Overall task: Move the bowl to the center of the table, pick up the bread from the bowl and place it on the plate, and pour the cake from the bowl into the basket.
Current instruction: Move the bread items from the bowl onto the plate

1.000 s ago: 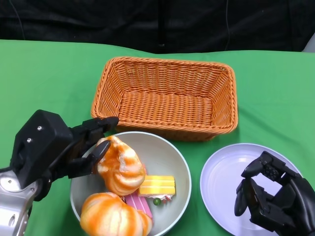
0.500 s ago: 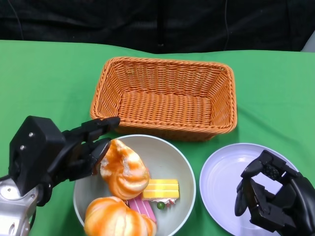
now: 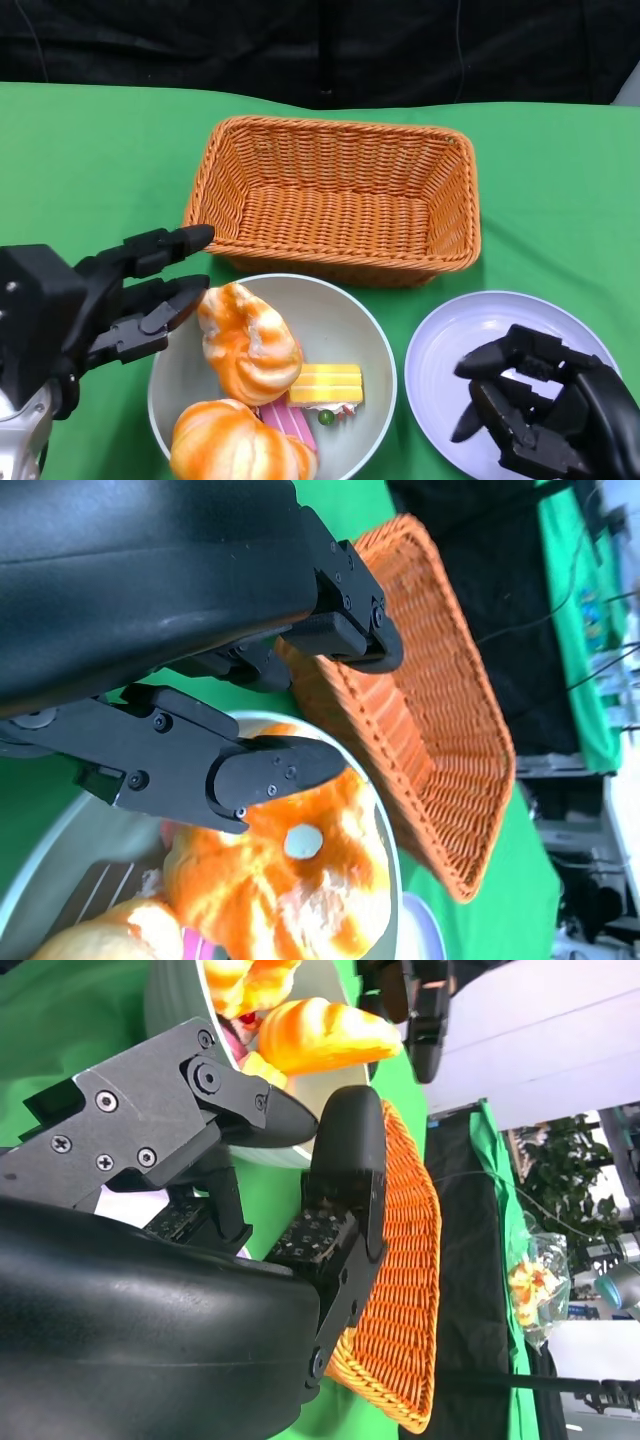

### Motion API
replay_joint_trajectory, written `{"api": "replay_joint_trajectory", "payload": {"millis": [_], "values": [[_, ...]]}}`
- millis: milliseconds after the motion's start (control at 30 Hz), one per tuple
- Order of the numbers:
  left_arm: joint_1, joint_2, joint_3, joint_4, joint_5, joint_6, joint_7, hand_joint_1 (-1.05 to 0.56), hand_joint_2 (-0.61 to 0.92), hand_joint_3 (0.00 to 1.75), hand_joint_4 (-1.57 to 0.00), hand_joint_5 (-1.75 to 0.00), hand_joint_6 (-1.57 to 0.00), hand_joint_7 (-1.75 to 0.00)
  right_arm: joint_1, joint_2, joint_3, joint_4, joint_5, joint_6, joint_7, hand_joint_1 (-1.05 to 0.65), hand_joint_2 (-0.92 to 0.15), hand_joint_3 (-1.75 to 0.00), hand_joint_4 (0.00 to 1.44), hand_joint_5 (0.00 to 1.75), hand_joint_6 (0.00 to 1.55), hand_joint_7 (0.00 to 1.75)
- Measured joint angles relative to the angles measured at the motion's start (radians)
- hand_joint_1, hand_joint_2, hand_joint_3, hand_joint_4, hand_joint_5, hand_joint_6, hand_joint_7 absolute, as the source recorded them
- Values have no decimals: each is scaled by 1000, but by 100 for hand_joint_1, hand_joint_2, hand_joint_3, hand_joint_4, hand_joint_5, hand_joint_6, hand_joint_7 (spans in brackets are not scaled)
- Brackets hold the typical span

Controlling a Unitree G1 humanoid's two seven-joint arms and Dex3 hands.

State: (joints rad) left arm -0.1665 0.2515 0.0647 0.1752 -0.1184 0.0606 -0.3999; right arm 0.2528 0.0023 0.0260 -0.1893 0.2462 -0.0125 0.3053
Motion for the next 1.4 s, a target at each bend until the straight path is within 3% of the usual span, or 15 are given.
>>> {"api": "replay_joint_trajectory", "payload": {"millis": [133, 200, 300, 367, 467, 600, 767, 933, 1000, 1033, 1100, 1400], "values": [[4, -1, 11, 6, 1, -21, 17, -7, 91, 55, -64, -23, -64, -10, 0, 2, 16, 0, -20, -28, -9, -26, -74, -68, 103, 63, 115, 11], [15, -1, 22, 6, 0, -42, 24, 4, 75, 88, -71, -60, -83, -14, 0, 2, 24, 2, -42, -59, -13, -30, -71, -65, 101, 28, 102, 3], [30, -1, 39, 4, 0, -69, 37, 7, 67, 104, -71, -85, -92, -16, 0, 3, 35, 5, -61, -105, -17, -30, -70, -64, 101, 13, 97, 0], [39, -11, 68, 2, -45, -70, 35, 7, 58, 122, -70, -127, -105, -28, -1, -2, 49, 3, -103, -116, -32, -30, -69, -63, 92, 6, 89, 0], [52, -22, 106, 1, -95, -85, 34, 3, 59, 121, -67, -152, -94, -82, 2, -17, 67, -11, -182, -124, -58, -31, -69, -61, 83, 1, 82, 0], [63, -24, 123, 22, -123, -152, 11, 4, 61, 117, -71, -162, -86, -113, 2, -24, 88, -37, -225, -138, -76, -35, -71, -55, 73, 0, 77, 0], [63, -34, 138, 61, -158, -223, -14, 3, 59, 118, -78, -162, -87, -124, 3, -24, 127, -82, -282, -136, -104, -38, -76, -43, 63, 0, 73, 0], [65, -34, 138, 61, -161, -224, -15, 3, 58, 119, -80, -163, -87, -127, 3, -24, 148, -101, -333, -127, -131, -39, -77, -40, 62, 0, 72, 0], [68, -33, 144, 70, -162, -255, -31, 2, 52, 130, -93, -172, -88, -151, -22, -23, 187, -120, -432, -56, -157, -53, -88, -17, 63, 0, 67, 0], [68, -33, 145, 76, -163, -279, -43, 2, 51, 132, -94, -173, -88, -154, -42, -23, 214, -129, -490, -8, -166, -54, -90, -13, 63, 0, 67, 0], [68, -32, 146, 85, -163, -311, -60, 2, 50, 134, -96, -174, -88, -157, -73, -18, 255, -151, -561, 51, -174, -56, -92, -10, 64, 0, 66, 0], [89, -29, 161, 93, -165, -338, -77, 4, 47, 139, -93, -175, -86, -159, -166, 5, 335, -200, -656, 241, -179, -62, -92, -6, 63, 0, 64, 0]]}}
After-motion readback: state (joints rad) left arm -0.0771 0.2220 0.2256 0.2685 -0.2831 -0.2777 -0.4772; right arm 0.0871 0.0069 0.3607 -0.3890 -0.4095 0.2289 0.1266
